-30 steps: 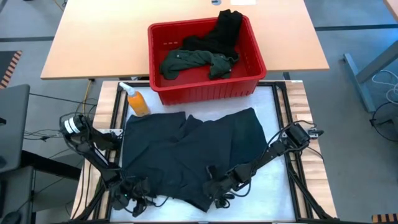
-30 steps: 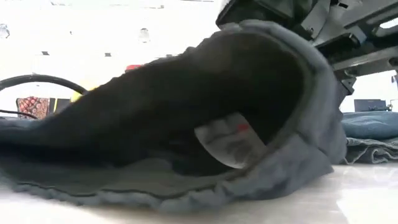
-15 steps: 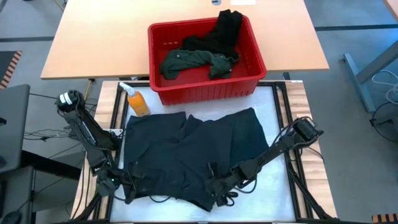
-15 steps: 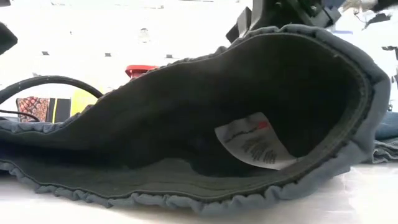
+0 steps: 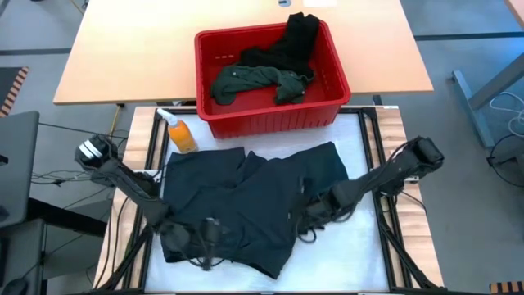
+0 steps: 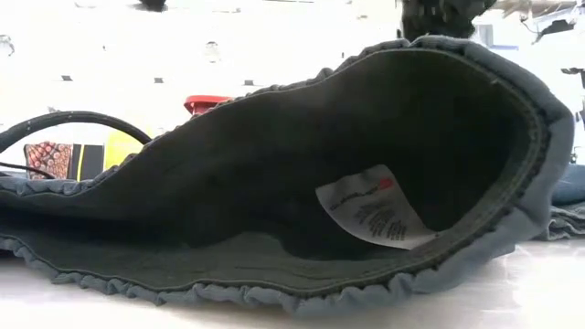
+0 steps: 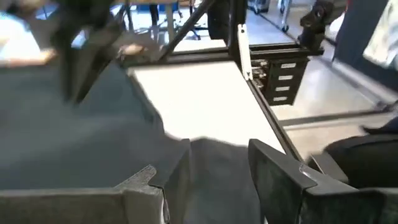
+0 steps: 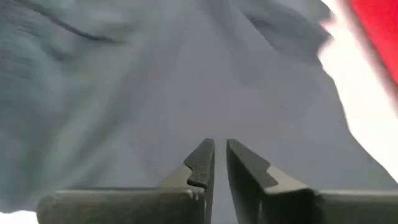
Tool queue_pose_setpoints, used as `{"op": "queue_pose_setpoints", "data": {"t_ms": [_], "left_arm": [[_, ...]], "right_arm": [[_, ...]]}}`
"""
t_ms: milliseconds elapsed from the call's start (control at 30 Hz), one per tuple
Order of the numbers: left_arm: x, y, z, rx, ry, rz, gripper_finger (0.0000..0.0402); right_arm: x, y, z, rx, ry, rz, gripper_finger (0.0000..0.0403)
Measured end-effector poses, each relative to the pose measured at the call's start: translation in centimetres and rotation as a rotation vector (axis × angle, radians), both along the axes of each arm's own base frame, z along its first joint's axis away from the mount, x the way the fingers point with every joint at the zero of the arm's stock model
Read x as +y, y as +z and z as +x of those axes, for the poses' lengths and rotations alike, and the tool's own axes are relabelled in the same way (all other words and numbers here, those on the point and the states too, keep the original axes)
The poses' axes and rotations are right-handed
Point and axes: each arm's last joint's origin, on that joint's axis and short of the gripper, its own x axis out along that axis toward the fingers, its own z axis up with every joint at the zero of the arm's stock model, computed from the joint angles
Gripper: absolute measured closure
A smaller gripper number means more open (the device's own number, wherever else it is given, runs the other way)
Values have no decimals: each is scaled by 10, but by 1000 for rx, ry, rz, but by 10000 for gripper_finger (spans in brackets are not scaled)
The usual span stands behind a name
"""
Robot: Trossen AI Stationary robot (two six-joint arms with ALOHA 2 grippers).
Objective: Fold Laundry from Bin
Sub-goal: Fold the dark blue shorts
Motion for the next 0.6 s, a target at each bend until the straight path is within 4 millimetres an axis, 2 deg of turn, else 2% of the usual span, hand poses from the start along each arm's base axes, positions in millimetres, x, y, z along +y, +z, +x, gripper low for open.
{"op": "queue_pose_setpoints", "data": {"t_ms": [100,233,367,600], "left_arm": [[-18,11,36,-16,-42,149,250],[-35,17,76,59,-45,300,250],[-38,20,111,175,-10,258,250],[-56,4,153,307,-30,288,250]], "right_arm": [[-13,-1,-9,90,-55,-44,314],[-20,-6,-24,290,53,-210,282],[-24,-10,-31,456,199,-331,238],[-27,-14,-33,661,535,-590,166]]}}
